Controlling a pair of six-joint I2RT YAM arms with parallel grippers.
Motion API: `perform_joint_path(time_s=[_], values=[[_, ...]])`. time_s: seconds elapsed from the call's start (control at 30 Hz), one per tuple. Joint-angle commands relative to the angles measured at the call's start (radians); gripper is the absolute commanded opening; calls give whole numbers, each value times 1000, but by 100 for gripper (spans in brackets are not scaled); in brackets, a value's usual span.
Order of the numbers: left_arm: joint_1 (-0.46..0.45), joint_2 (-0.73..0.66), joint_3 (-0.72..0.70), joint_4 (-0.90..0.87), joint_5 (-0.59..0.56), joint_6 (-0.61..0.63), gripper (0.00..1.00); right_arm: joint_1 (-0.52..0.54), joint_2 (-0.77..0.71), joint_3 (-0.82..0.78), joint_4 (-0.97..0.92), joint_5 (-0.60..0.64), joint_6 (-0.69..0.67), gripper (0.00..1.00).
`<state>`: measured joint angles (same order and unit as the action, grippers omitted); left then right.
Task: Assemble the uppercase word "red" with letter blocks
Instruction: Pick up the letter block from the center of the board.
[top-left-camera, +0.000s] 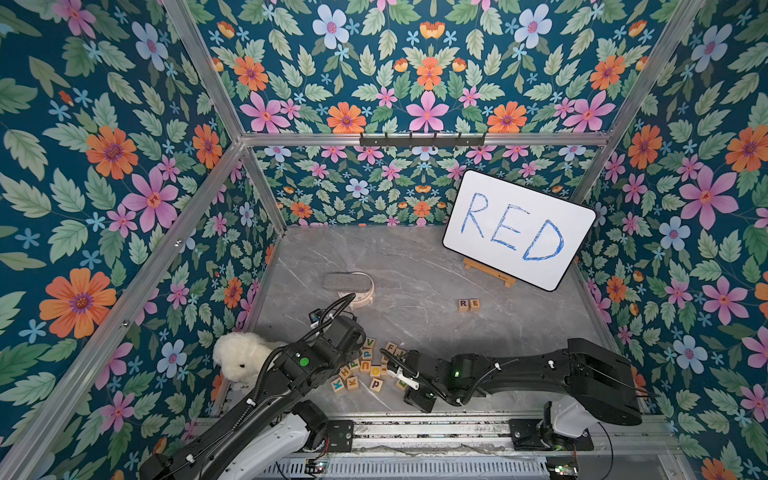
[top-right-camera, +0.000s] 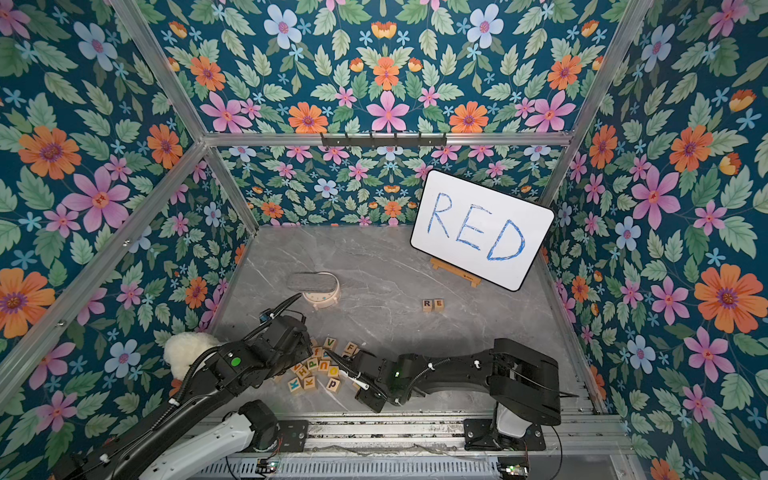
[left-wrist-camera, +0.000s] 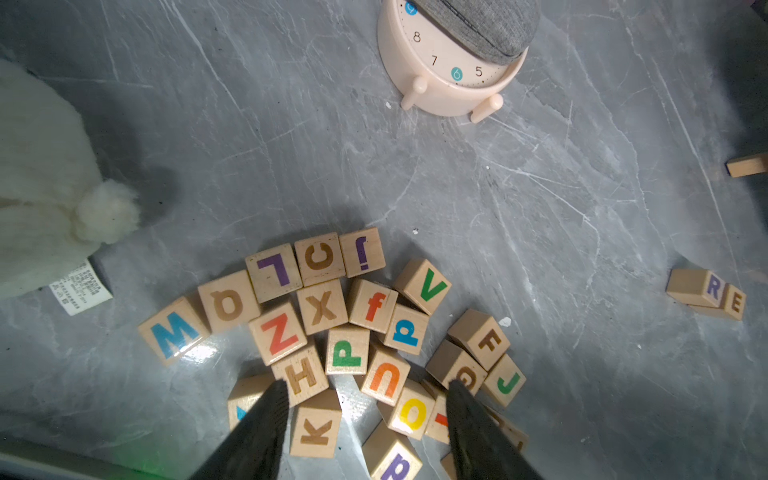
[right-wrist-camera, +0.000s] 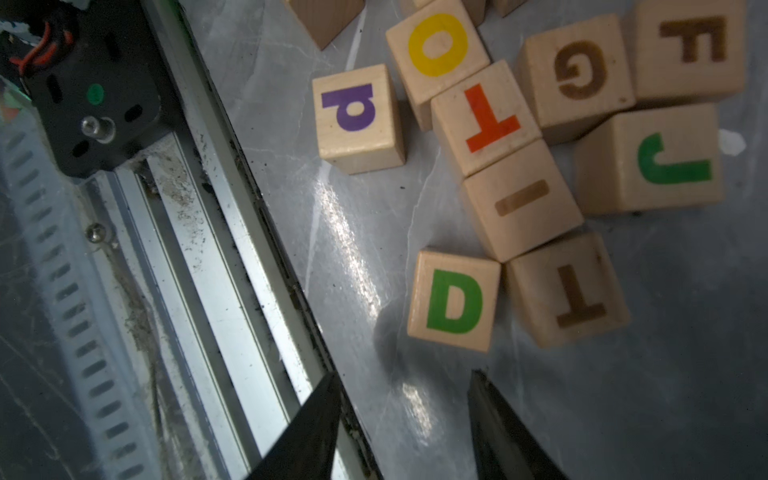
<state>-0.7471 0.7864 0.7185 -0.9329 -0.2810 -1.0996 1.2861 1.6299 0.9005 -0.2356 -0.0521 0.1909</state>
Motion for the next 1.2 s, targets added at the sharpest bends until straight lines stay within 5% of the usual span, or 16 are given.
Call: perform_joint_path(time_s=[0.0,1.17], values=[[0,2,4,-31,-17,-19,63,-7,13,9,12,0,-17,52],[-1,-19,-26,13,10,-14,64,-40,174,109,-20,92,26,55]])
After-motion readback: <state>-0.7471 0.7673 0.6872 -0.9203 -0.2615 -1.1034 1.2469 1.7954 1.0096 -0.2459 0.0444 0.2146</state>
